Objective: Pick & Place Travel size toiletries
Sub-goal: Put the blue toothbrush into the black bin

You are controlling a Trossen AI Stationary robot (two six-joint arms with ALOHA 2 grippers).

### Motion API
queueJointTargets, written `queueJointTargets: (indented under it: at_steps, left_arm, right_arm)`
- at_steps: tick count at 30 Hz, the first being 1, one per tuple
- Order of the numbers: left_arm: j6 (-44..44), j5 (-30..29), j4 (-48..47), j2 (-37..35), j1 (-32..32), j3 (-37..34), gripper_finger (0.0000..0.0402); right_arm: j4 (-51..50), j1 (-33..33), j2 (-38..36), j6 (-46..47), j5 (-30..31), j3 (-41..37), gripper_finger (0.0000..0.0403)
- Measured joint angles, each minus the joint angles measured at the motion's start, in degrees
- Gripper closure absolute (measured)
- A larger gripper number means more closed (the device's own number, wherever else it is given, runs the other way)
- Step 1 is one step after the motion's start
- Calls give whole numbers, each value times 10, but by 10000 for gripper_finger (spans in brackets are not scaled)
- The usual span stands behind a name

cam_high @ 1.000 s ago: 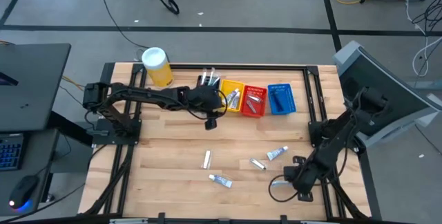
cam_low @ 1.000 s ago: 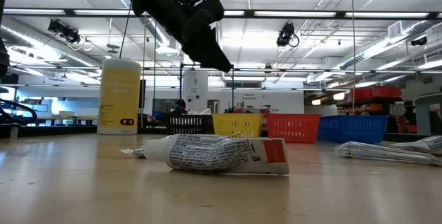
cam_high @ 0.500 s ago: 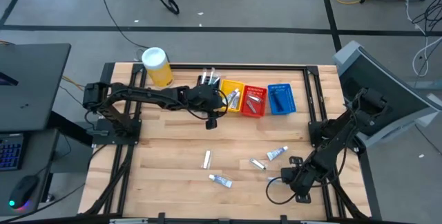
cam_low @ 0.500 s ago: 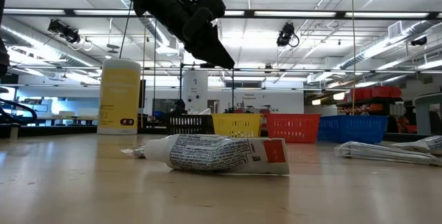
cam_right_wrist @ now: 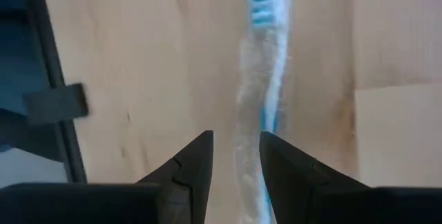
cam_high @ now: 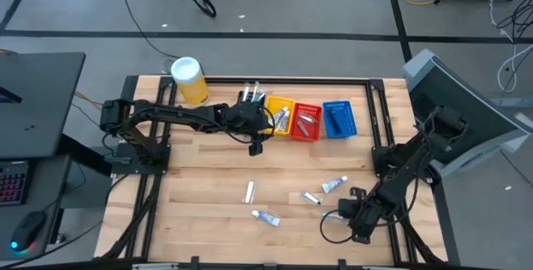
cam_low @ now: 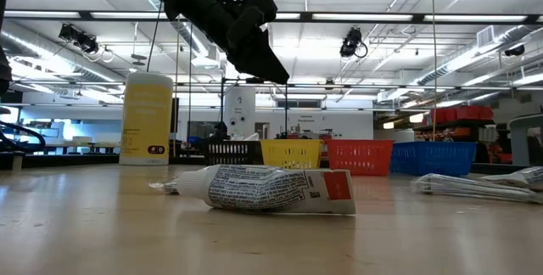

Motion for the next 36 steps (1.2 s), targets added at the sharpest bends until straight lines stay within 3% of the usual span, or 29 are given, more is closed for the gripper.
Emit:
queueJointTargets:
  at_steps: [18, 23, 28, 33, 36]
  left_arm:
    - [3, 0, -1, 0, 0, 0, 251]
    - [16, 0, -1, 0, 0, 0, 251]
    - [4, 0, 0, 0, 0, 0, 251]
    - [-5, 0, 0, 0, 0, 0, 251]
    - [-17, 4, 10, 0, 0, 0, 251]
  right_arm:
    - [-56, 2, 24, -85, 45, -16, 278]
    - [-55, 0, 24, -118, 72, -16, 325]
    - [-10, -3, 24, -127, 146, -16, 376]
    - [67, -31, 24, -249, 159, -16, 389]
    - [109, -56, 24, -366, 203, -16, 391]
